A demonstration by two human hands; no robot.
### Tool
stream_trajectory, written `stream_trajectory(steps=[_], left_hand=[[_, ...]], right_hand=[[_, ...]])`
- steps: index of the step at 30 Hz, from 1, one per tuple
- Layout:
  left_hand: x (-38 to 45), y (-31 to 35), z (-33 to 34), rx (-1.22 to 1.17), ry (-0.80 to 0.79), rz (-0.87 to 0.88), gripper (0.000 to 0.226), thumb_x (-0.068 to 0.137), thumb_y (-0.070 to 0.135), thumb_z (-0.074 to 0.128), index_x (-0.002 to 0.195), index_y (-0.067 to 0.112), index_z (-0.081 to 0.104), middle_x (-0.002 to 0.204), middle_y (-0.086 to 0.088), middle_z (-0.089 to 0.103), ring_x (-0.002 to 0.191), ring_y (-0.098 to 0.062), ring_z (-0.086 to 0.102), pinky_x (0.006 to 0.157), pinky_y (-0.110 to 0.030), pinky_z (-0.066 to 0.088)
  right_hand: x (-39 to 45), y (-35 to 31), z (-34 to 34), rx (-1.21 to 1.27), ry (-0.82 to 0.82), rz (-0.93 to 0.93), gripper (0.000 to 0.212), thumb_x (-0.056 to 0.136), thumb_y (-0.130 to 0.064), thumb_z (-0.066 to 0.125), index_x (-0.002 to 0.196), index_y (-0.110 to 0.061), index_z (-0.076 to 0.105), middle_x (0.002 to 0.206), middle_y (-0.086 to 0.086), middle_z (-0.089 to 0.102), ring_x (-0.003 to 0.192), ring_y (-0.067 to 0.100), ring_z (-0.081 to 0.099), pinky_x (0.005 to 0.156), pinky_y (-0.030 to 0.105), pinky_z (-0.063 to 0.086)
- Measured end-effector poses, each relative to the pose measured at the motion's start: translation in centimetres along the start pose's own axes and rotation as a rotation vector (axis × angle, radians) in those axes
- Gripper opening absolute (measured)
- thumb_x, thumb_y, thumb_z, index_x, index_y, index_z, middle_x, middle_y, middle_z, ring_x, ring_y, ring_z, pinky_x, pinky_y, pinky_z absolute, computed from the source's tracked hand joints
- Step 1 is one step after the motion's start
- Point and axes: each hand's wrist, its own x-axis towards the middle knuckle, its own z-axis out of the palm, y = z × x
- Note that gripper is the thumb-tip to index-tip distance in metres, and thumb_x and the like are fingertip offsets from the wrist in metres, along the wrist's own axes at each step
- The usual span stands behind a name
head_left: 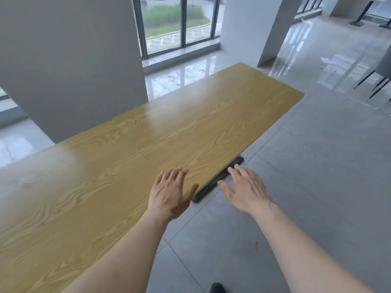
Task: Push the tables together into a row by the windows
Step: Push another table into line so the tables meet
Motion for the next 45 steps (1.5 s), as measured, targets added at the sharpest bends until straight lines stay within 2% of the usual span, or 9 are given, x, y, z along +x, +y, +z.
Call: stream_trajectory(steps=[7,19,23,26,32,37,39,41,45], left_hand=[[7.2,-0.3,-1.2,-0.036,0.069,-0.251,0.082,0.093,0.075,0.007,0.156,0.029,0.032,0.162,0.006,0.038,0.152,-0.02,0.028,0.127,-0.04,0.015],[22.0,-14.2,-2.4,-0.058,0.15,-0.562,0.082,0.092,0.074,0.007,0.157,0.03,0.03,0.164,0.007,0.035,0.154,-0.019,0.024,0.127,-0.039,0.014],[25.8,-18.9,-2.0,-0.085,0.184,-0.653,0.084,0.089,0.075,0.005,0.154,0.031,0.033,0.161,0.011,0.037,0.152,-0.015,0.024,0.127,-0.038,0.014],[28.9,-22.2,-1.1,-0.081,0.197,-0.695,0.081,0.09,0.075,0.006,0.153,0.032,0.033,0.159,0.011,0.038,0.151,-0.016,0.024,0.128,-0.038,0.012],[35.3,-28.7,2.1,-0.089,0.221,-0.77,0.068,0.1,0.068,0.024,0.156,0.029,0.031,0.163,0.008,0.035,0.153,-0.017,0.022,0.128,-0.038,0.009],[40.7,-33.1,4.2,-0.048,0.215,-0.757,0.072,0.101,0.067,0.021,0.16,0.026,0.025,0.169,0.004,0.024,0.158,-0.019,0.012,0.129,-0.039,0.005],[41.8,-34.6,5.0,-0.019,0.208,-0.757,0.071,0.102,0.065,0.023,0.16,0.024,0.026,0.168,0.003,0.027,0.158,-0.019,0.013,0.129,-0.038,0.003],[42.0,-35.1,5.6,0.016,0.221,-0.766,0.067,0.102,0.064,0.025,0.154,0.022,0.037,0.159,0.002,0.042,0.151,-0.02,0.026,0.128,-0.037,0.007],[42.2,-35.4,5.9,0.04,0.241,-0.783,0.06,0.099,0.067,0.026,0.132,0.023,0.051,0.129,0.003,0.058,0.123,-0.024,0.044,0.116,-0.037,0.024]], right_hand=[[12.9,-0.5,-3.3,-0.058,-0.099,-0.22,0.074,0.105,-0.059,0.03,0.164,-0.016,0.019,0.173,0.007,0.012,0.159,0.023,0.008,0.127,0.039,0.007],[36.3,-12.5,-4.2,-0.187,-0.126,-0.516,0.07,0.105,-0.059,0.033,0.161,-0.018,0.027,0.17,0.005,0.023,0.157,0.023,0.016,0.126,0.037,0.013],[43.0,-16.6,-2.7,-0.201,-0.157,-0.604,0.072,0.104,-0.061,0.028,0.162,-0.018,0.024,0.17,0.003,0.02,0.158,0.021,0.011,0.128,0.036,0.01],[47.8,-19.7,-0.9,-0.229,-0.159,-0.659,0.07,0.104,-0.06,0.028,0.16,-0.017,0.027,0.167,0.004,0.027,0.156,0.023,0.018,0.127,0.037,0.014],[56.8,-25.7,4.2,-0.215,-0.127,-0.783,0.071,0.104,-0.061,0.031,0.159,-0.016,0.028,0.165,0.005,0.03,0.154,0.024,0.02,0.126,0.038,0.017],[62.9,-28.5,8.2,-0.209,-0.07,-0.805,0.076,0.102,-0.063,0.026,0.161,-0.016,0.026,0.168,0.007,0.027,0.158,0.024,0.014,0.129,0.04,0.005],[64.5,-28.6,9.8,-0.217,-0.054,-0.79,0.077,0.1,-0.066,0.022,0.158,-0.015,0.033,0.16,0.007,0.041,0.153,0.025,0.025,0.129,0.042,0.006],[65.0,-28.2,11.2,-0.221,0.004,-0.797,0.079,0.099,-0.068,0.014,0.149,-0.015,0.044,0.142,0.006,0.055,0.139,0.028,0.041,0.127,0.044,0.012],[65.0,-28.1,11.9,-0.212,0.057,-0.792,0.072,0.097,-0.069,0.015,0.129,-0.019,0.055,0.12,0.003,0.06,0.115,0.028,0.048,0.116,0.045,0.028]])
